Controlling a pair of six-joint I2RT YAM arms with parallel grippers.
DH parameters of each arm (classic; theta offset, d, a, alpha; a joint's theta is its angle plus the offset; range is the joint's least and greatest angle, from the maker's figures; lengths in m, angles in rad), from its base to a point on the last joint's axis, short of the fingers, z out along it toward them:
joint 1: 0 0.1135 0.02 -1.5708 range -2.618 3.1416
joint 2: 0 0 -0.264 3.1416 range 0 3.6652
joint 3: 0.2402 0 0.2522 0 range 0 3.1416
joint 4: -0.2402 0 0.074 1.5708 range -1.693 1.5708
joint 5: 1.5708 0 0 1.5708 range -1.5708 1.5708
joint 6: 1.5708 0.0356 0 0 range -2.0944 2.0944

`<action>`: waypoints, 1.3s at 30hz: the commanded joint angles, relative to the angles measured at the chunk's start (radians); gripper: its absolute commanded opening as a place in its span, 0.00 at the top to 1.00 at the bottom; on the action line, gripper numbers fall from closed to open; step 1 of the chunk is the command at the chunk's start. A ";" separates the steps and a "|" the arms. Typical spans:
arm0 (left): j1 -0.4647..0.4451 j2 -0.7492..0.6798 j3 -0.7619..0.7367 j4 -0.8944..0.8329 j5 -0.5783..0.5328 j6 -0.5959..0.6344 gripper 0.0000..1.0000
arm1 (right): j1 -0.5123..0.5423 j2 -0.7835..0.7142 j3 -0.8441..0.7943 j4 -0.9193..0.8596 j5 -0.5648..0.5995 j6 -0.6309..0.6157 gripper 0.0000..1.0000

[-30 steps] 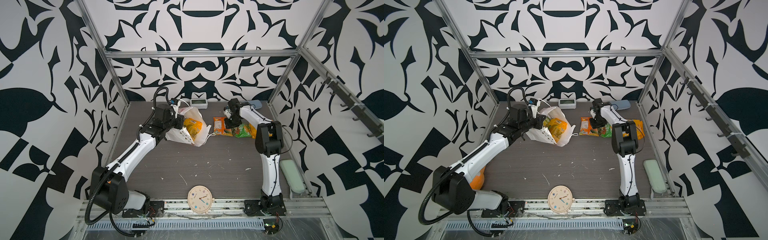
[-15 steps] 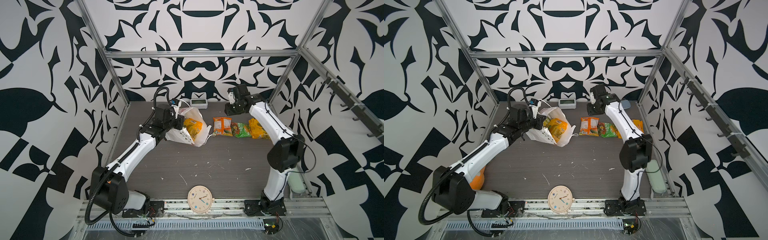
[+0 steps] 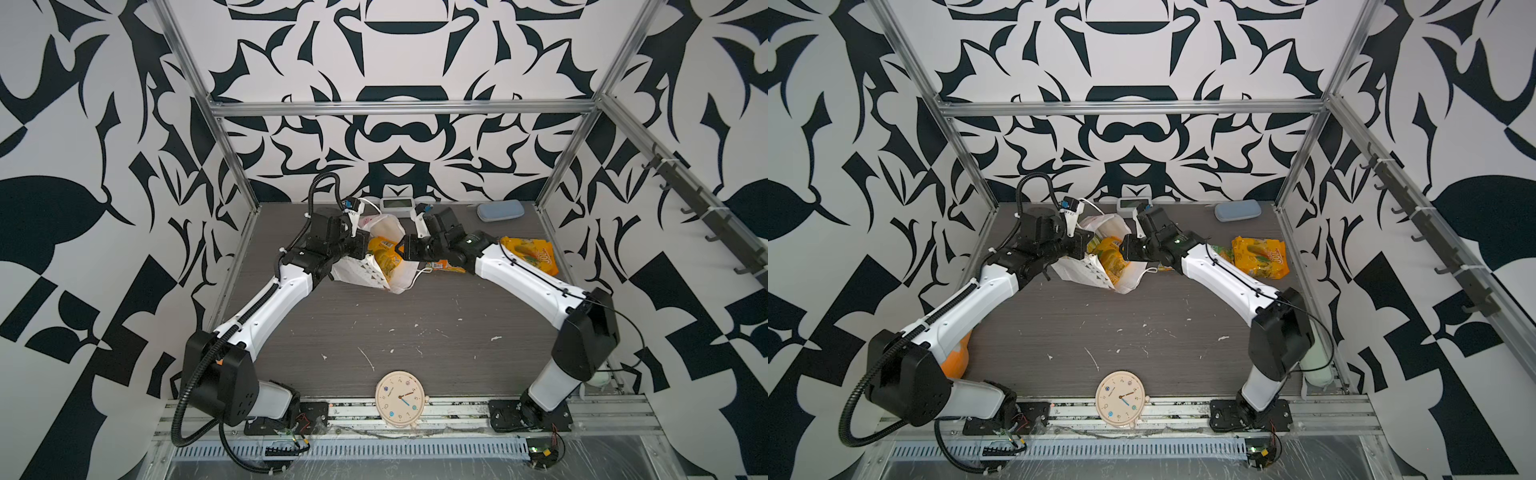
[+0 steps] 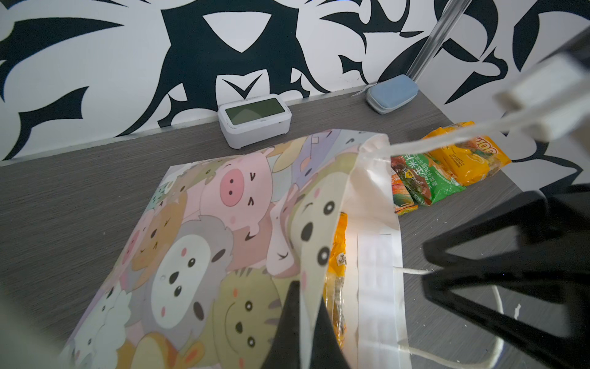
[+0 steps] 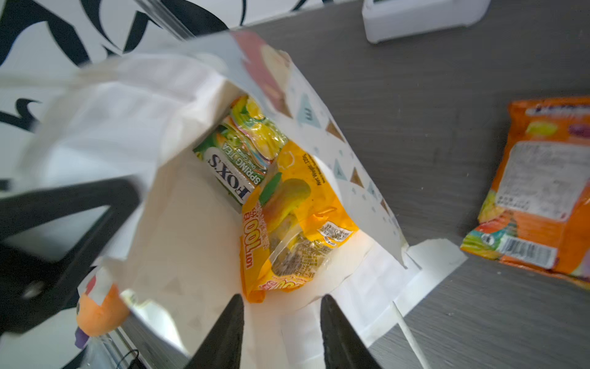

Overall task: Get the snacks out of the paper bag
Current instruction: 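Move the right gripper back over the bag opening and reach inside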

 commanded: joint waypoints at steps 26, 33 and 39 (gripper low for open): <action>0.005 0.039 0.045 0.107 0.032 0.018 1.00 | 0.049 0.244 0.109 0.038 0.036 0.576 0.23; 0.006 0.038 0.045 0.102 0.046 0.019 1.00 | 0.052 0.303 0.129 0.083 0.052 0.654 0.24; 0.005 0.046 0.048 0.105 0.057 0.013 1.00 | 0.056 0.327 0.017 0.354 0.133 0.802 0.34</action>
